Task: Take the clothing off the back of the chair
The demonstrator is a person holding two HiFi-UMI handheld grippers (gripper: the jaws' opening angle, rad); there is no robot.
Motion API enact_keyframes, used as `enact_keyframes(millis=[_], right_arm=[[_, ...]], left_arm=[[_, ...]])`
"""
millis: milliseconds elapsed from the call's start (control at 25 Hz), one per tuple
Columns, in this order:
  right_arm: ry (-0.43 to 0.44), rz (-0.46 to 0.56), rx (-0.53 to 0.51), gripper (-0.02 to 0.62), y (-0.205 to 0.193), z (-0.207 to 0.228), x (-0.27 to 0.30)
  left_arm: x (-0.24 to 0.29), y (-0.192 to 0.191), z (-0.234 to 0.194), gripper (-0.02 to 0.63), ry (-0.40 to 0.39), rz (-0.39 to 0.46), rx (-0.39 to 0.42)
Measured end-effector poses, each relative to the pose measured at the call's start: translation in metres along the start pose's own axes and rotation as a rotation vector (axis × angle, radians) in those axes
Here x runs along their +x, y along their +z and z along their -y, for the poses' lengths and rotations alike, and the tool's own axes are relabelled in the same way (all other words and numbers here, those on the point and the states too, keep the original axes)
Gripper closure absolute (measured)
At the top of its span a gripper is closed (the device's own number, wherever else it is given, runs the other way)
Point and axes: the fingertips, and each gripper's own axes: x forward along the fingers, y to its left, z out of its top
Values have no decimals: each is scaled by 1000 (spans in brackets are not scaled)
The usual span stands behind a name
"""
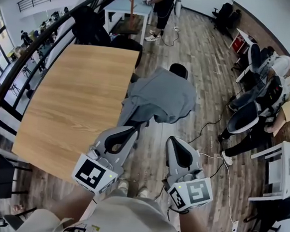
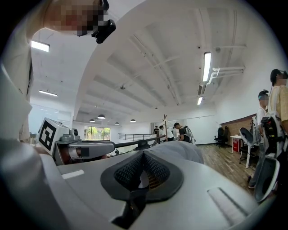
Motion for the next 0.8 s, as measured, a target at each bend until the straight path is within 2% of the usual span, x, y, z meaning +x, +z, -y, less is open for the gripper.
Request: enact_keyframes(millis=[480, 800], right_arm=[[1, 8, -13, 594, 6, 13, -2], [-49, 58, -21, 559, 24, 34, 3]], left_arm=[[6, 14, 1, 601, 52, 12, 27], [25, 39, -13, 559, 98, 48, 102]])
